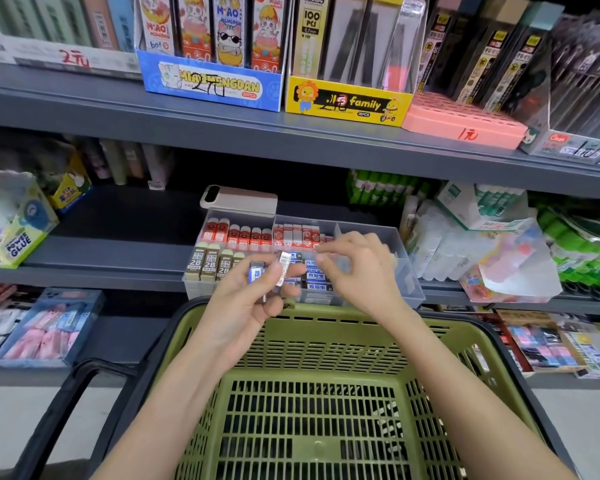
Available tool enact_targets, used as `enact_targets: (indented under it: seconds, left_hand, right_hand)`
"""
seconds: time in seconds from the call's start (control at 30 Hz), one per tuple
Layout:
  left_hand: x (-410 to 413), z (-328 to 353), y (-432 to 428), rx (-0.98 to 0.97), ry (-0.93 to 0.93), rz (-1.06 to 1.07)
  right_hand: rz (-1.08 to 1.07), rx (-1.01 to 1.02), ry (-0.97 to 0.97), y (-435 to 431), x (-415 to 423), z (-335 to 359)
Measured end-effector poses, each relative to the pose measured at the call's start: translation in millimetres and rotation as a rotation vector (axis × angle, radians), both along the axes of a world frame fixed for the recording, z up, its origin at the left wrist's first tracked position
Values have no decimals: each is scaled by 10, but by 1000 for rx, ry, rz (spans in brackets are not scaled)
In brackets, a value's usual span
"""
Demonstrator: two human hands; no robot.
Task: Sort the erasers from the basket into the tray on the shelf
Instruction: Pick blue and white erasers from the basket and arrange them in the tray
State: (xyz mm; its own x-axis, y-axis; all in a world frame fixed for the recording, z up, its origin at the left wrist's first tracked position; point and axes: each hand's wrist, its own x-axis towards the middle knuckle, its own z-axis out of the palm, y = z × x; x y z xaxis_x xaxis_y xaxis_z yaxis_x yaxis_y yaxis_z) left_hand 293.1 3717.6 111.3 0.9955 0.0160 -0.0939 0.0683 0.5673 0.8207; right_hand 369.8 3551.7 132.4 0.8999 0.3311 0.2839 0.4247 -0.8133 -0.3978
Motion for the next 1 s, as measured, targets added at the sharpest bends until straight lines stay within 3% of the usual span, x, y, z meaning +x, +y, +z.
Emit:
enact_targets:
  seconds: [0.07,0.17,0.33,0.47,0.57,0.73,1.0]
  left_hand:
    - [-2,11,2,18,6,-39]
    - [-8,15,3,26,-3,-82]
    - [-14,12,-13,76,-24,-151]
    - [9,-50,10,52,29,-119]
    - [35,-101,53,3,26,-72]
    - [37,-81,37,-64,-45,-24]
    - [-23,-64,-22,557,-242,213]
  right_hand:
    - [230,390,265,46,-121,133]
    - [408,418,307,105,-248,225]
    - [342,606,416,88,-216,193]
    - [78,814,394,-53,-30,110]
    - [-139,696,249,-152,98,12]
    - [-332,266,31,-64,159,-190]
    - [-255,-140,-187,21,202,-357]
